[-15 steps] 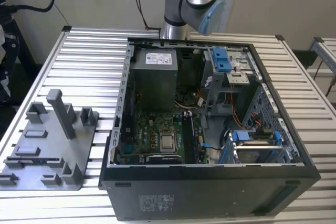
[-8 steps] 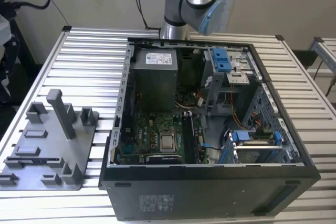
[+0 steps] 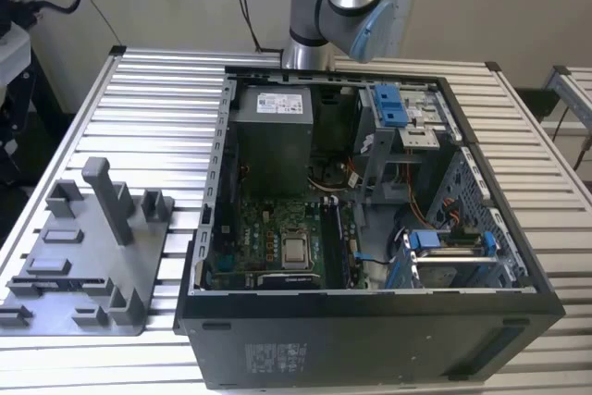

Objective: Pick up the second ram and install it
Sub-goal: 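Pick up the second ram and move it above second insertion slot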

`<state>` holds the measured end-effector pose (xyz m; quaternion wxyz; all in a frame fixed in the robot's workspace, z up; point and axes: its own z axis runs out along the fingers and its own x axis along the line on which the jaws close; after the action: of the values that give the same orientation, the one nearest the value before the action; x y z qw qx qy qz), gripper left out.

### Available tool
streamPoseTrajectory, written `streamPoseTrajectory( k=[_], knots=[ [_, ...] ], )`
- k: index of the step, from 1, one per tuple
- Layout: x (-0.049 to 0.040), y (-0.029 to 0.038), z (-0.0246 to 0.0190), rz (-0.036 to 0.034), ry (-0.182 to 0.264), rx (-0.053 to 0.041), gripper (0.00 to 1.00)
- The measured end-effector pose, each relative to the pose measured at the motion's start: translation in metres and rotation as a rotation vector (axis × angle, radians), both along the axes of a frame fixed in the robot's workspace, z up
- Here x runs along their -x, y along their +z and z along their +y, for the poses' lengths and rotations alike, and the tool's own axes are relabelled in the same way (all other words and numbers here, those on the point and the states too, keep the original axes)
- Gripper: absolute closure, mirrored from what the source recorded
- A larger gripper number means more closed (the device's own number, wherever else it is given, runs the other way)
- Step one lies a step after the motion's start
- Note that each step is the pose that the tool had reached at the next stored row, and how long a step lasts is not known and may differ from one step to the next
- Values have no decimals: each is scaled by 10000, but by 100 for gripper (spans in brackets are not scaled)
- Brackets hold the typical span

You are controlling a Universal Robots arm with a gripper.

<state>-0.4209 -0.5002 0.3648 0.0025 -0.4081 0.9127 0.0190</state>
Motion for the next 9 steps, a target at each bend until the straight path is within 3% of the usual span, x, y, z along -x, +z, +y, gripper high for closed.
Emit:
streamPoseTrajectory(
  k=[9],
  knots=[
    [0, -57, 0, 0, 1625, 0, 89]
  ],
)
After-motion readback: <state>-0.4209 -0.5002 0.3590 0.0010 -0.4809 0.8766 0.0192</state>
